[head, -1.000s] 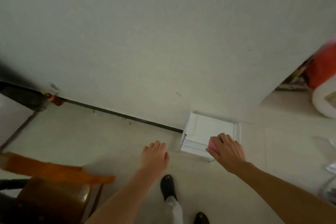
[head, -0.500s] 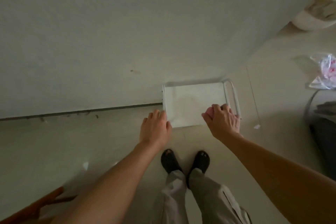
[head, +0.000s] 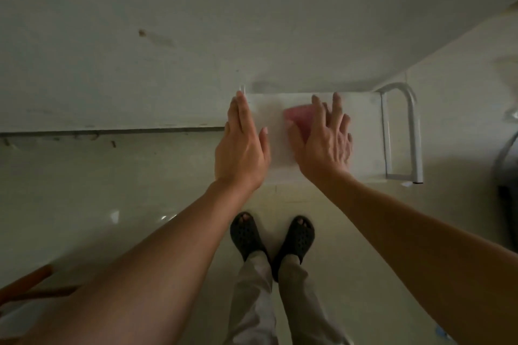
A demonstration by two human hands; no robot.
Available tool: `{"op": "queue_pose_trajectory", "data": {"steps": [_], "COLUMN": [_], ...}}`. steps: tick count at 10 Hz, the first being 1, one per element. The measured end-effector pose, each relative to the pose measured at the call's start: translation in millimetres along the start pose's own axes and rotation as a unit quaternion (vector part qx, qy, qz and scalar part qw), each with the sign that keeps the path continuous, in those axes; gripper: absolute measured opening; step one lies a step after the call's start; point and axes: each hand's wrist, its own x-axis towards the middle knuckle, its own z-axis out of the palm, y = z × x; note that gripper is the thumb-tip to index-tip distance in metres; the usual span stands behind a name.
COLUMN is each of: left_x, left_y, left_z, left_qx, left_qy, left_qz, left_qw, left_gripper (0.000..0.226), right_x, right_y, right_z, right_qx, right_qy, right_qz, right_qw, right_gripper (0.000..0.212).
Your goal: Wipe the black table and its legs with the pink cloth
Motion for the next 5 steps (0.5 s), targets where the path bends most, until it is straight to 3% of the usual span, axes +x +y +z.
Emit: {"op": "queue_pose_trajectory", "data": {"steps": [1, 2, 4, 5], "left_x": [0.1, 1.9, 2.0, 1.7], "left_y": [-0.6, -0.1, -1.7, -2.3], "left_z": [0.0, 0.8, -1.6, -4.1], "left_qx": [0.005, 0.010, 0.023, 0.030], "left_qy": [0.009, 0.005, -0.001, -0.004], "left_qz": [-0.002, -0.002, -0.017, -0.026], "left_qw": [1.000, 1.000, 1.000, 0.999], "left_gripper": [0.069, 0.069, 0.069, 0.069], "right_x": [-14.2, -13.1, -14.0, -5.2], "right_y": [23.3, 34.7, 18.8, 10.6], "right_z": [17.0, 29.2, 14.4, -26.8], "right_qx": [-0.068, -0.083, -0.090, -0.015], "right_qy": [-0.034, -0.036, -0.091, -0.068], "right_qz": [-0.085, -0.097, -0.067, -0.046], "right_qw": [0.994, 0.991, 0.989, 0.996], "right_gripper": [0.068, 0.071, 0.072, 0.065]}}
